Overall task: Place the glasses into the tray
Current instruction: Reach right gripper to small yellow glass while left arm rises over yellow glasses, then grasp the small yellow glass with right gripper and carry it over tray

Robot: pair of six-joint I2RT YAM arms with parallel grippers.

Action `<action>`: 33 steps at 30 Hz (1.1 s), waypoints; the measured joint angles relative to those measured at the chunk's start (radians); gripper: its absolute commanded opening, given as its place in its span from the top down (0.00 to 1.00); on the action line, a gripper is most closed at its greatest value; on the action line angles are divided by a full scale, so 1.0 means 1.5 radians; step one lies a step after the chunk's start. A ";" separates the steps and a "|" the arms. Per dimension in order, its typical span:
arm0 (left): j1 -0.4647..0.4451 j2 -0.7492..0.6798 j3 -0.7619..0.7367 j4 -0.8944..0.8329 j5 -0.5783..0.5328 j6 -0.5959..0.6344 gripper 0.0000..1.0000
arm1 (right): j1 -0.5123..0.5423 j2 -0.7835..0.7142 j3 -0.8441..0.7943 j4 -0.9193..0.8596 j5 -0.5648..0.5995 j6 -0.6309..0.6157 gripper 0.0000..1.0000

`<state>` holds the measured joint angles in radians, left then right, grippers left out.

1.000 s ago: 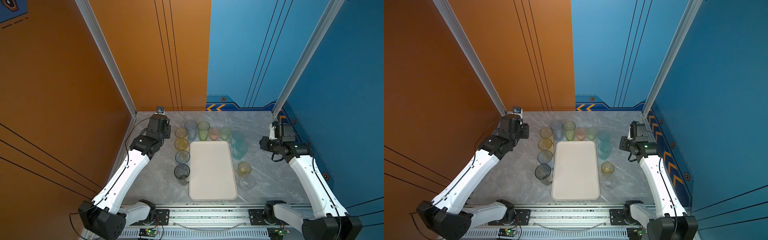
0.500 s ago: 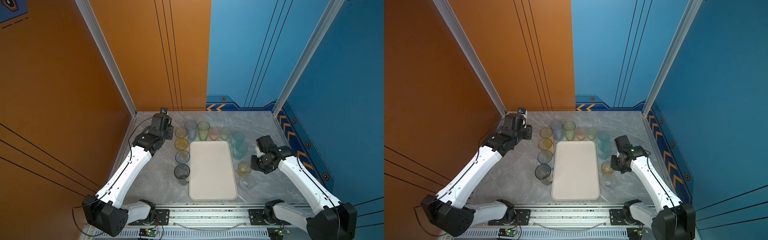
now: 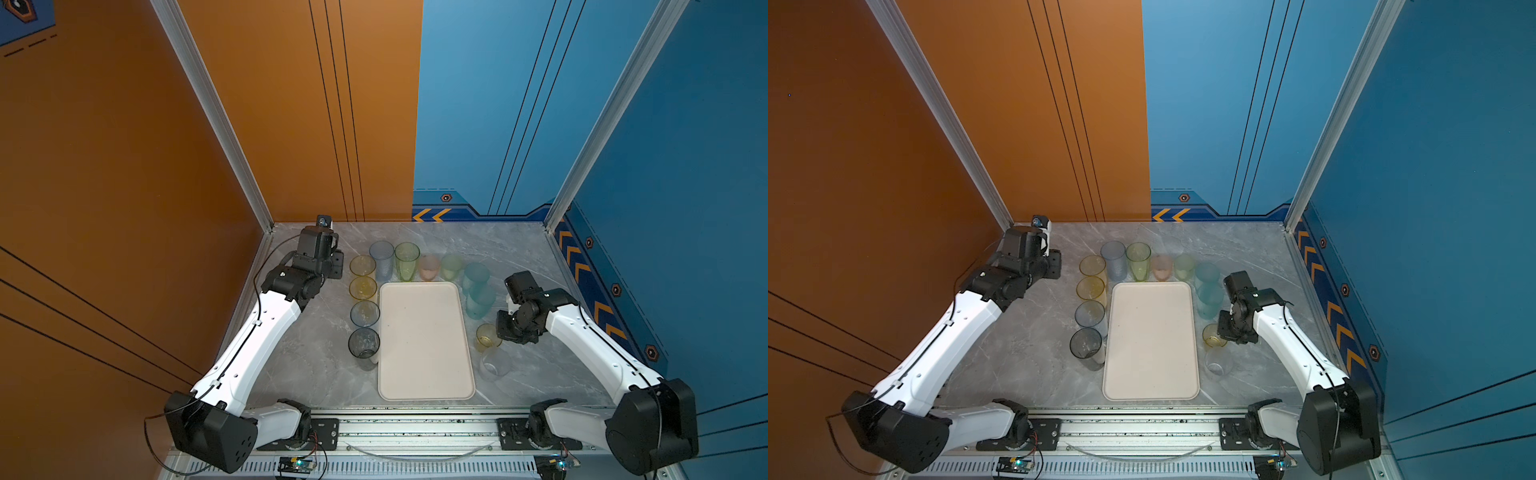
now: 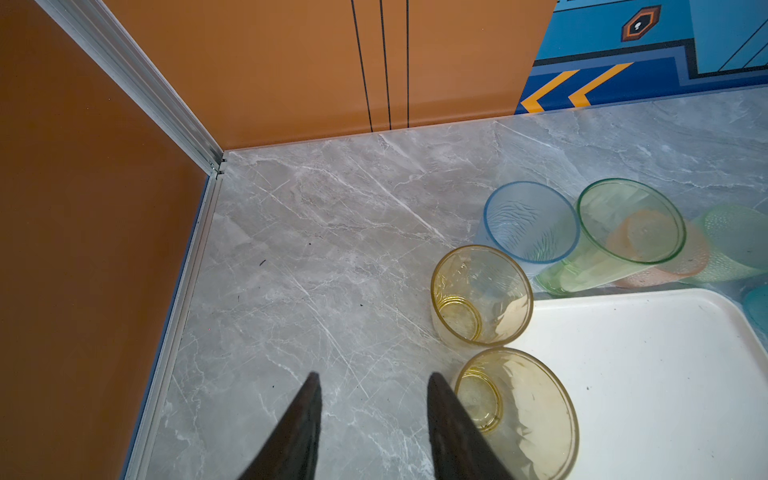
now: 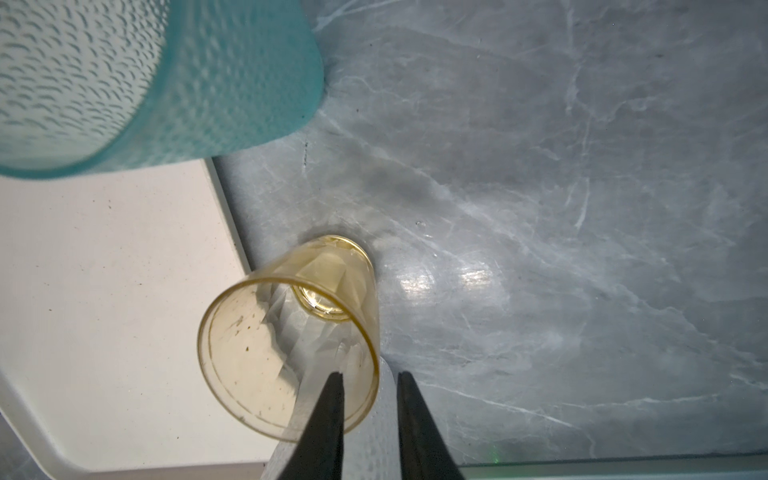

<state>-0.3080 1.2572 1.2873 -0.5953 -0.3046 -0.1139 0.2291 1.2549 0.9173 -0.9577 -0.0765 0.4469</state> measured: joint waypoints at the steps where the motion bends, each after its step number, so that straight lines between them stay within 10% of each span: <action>1: 0.002 0.000 0.000 0.000 0.001 0.000 0.57 | -0.001 0.004 0.000 0.003 0.000 0.000 0.80; 33: 0.022 0.009 0.000 0.000 0.030 -0.001 0.58 | -0.005 -0.056 0.053 -0.026 0.062 -0.006 0.99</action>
<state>-0.2745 1.2701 1.2873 -0.5953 -0.2592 -0.1146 0.2218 1.1706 0.9974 -0.9962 0.0166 0.4381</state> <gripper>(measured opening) 0.422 0.048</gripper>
